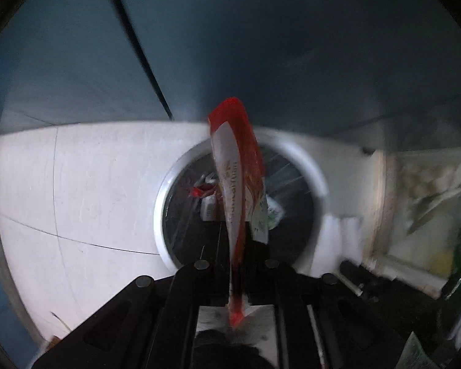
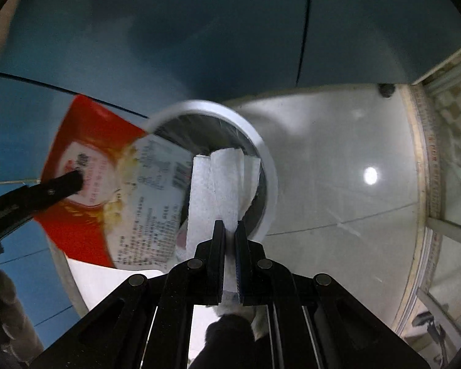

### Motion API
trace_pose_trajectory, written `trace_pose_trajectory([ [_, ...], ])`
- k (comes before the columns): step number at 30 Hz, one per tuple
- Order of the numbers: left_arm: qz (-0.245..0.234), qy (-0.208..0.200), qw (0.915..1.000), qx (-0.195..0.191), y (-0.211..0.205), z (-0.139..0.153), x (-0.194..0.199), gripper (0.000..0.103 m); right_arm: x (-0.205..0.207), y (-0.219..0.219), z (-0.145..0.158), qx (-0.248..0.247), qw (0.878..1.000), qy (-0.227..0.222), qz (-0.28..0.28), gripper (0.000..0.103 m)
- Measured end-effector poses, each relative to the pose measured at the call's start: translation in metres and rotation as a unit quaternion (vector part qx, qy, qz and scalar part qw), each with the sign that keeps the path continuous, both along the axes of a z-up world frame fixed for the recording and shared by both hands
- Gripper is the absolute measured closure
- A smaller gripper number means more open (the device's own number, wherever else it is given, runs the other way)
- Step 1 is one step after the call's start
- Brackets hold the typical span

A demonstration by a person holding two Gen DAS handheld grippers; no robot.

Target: Collect trash

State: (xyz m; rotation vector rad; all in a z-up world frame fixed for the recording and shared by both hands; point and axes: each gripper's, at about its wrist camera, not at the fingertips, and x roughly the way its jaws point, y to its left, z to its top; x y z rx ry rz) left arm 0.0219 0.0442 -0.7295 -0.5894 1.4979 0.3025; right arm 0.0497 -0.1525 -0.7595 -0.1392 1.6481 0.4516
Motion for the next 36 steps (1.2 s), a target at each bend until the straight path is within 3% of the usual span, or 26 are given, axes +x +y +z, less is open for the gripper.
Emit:
trace_pose_trajectory([
  [5,0.014,0.008,0.9997,-0.018,0.007,-0.015,-0.005,0.077,0.004,0.009,-0.041,-0.001,1.000,0.029,0.001,0.094],
  [6,0.015,0.009,0.9998,-0.010,0.010,-0.013,-0.008,0.060,0.003,0.011,-0.043,-0.003,0.999,0.031,0.005,0.093],
  [7,0.014,0.006,0.9999,0.006,0.011,-0.007,-0.011,0.048,0.005,0.013,-0.042,-0.004,0.999,0.032,0.006,0.084],
  [8,0.014,0.003,0.9998,0.015,0.013,-0.005,-0.012,0.022,0.004,0.014,-0.041,-0.006,0.999,0.030,0.007,0.065],
  [9,0.016,-0.001,0.9996,0.023,0.015,-0.001,-0.015,0.013,0.004,0.015,-0.039,-0.008,1.000,0.029,0.008,0.053],
  [10,0.020,-0.007,0.9994,0.027,0.018,0.006,-0.019,0.014,0.003,0.018,-0.034,-0.006,1.000,0.027,0.007,0.033],
  [12,0.022,-0.007,0.9992,0.031,0.021,0.016,-0.025,0.010,0.001,0.017,-0.025,-0.005,1.000,0.017,0.010,0.029],
  [14,0.022,-0.006,0.9985,0.049,0.024,0.030,-0.035,0.000,0.001,0.008,-0.014,-0.002,1.000,0.014,0.011,0.014],
  [16,0.026,-0.010,0.9977,0.062,0.026,0.043,-0.046,0.000,-0.001,0.004,0.002,-0.009,1.000,-0.001,0.012,0.001],
  [23,0.030,-0.013,0.9946,0.099,0.012,0.109,-0.086,0.000,-0.023,-0.013,0.087,-0.024,0.998,-0.050,0.026,0.000],
  [27,0.029,-0.021,0.9930,0.112,-0.008,0.171,-0.110,0.000,-0.038,-0.027,0.155,-0.019,0.996,-0.077,0.037,0.000],
  [36,0.026,-0.065,0.9907,0.117,-0.060,0.330,-0.159,0.000,-0.082,-0.074,0.353,0.007,0.989,-0.136,0.052,0.000],
])
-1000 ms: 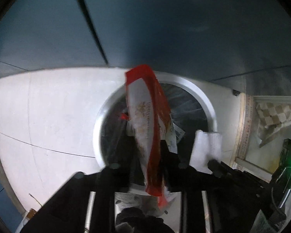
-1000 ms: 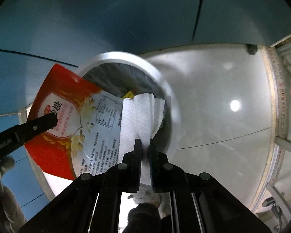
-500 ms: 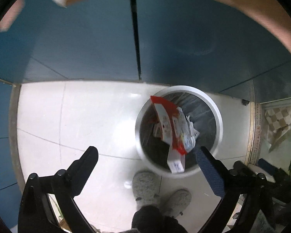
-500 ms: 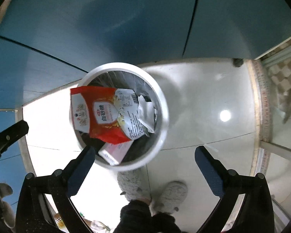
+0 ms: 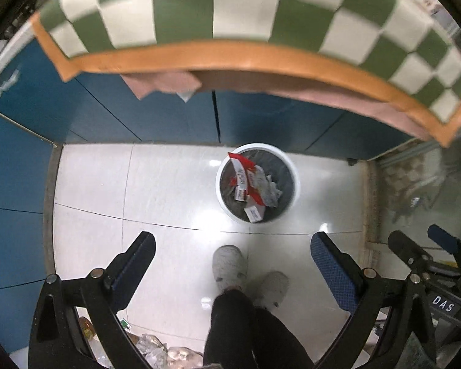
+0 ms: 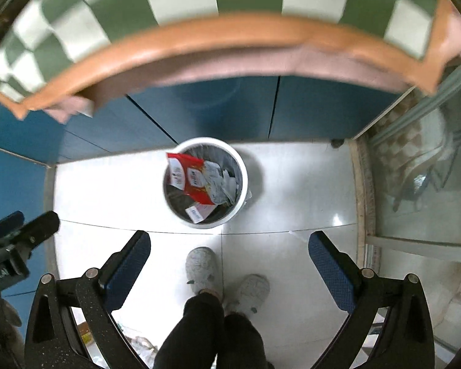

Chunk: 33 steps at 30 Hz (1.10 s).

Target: Collect trash

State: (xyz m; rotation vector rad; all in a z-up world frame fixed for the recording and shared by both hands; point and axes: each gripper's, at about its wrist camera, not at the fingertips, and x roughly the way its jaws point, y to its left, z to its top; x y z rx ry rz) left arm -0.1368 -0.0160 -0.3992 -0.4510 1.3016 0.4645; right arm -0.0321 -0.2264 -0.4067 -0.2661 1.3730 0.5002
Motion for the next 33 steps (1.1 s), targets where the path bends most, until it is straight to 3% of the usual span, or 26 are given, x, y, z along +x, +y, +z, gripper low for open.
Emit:
trace_pose_trajectory([
  [6,0.000,-0.042,0.9990,-0.010,-0.019,0.103,-0.033,0.000,-0.031,-0.036,0.139,0.041,0.999,-0.026,0.003,0.000],
  [16,-0.040,-0.147,0.9870,-0.053,-0.027,0.251,-0.082,0.000,-0.085,-0.066,0.310,0.133,0.991,-0.003,0.012,0.000],
  [24,-0.048,-0.209,0.9754,-0.051,-0.026,0.321,-0.120,0.000,-0.119,-0.069,0.383,0.174,0.984,-0.010,0.027,0.000],
  [33,-0.053,-0.215,0.9723,-0.074,-0.031,0.334,-0.136,0.000,-0.136,-0.057,0.411,0.185,0.982,-0.003,0.049,0.000],
])
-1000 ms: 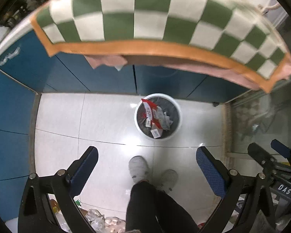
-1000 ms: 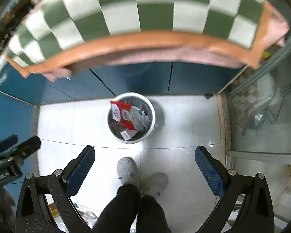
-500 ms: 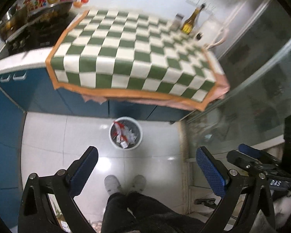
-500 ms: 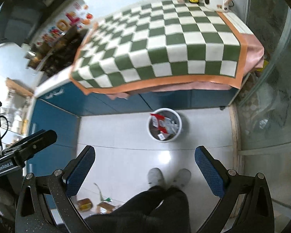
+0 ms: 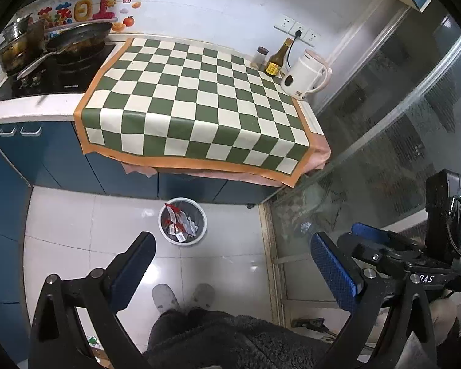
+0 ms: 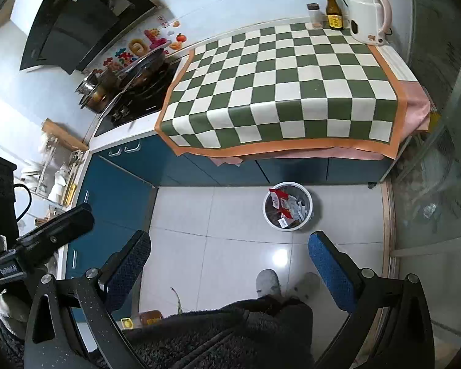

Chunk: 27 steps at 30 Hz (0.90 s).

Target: Collect trash

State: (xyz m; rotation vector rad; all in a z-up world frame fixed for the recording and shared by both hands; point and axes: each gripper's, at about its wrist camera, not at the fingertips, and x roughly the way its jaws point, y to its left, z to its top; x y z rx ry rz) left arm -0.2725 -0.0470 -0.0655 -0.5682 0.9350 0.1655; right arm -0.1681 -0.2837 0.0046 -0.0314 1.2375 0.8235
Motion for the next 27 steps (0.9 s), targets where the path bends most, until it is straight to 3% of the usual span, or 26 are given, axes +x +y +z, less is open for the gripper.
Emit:
trace_pose_trajectory([
  [27,-0.010,0.023,0.9993,-0.027,-0.010,-0.016,0.004,0.000,0.004,0.001,-0.011,-0.017,1.000,0.013,0.012,0.000],
])
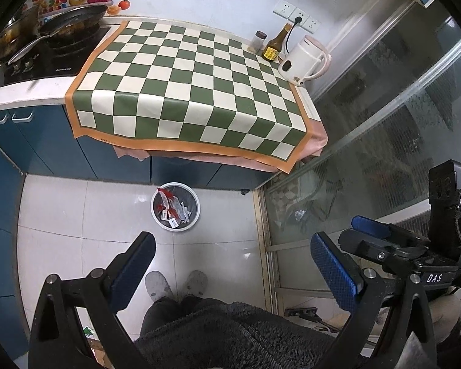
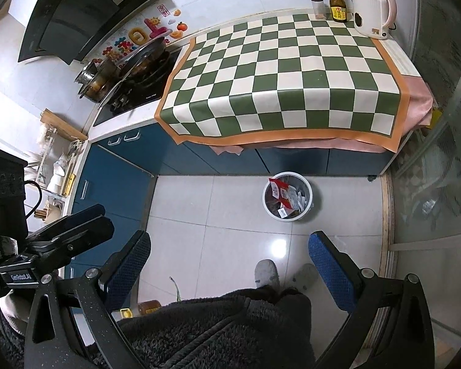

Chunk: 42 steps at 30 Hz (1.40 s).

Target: Collect trash

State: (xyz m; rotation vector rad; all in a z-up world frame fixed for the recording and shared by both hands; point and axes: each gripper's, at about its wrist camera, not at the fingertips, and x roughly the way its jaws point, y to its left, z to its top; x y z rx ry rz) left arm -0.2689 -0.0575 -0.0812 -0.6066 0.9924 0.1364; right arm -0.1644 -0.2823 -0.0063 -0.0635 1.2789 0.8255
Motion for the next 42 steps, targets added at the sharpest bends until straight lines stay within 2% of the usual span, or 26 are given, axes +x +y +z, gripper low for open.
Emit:
trace_pose_trajectory([
  [12,-0.012,0.006,0.9999,-0.001,-0.008,-0.003,0.001,0.000,-0.011,-0.009,-0.010,-0.002,1.000,0.003,-0.004,0.000],
  [42,-0.009,0.005,0.9999,0.000,-0.013,-0.002,0.003,0.000,-0.013,-0.017,-0.010,-0.001,1.000,0.007,-0.009,0.000],
])
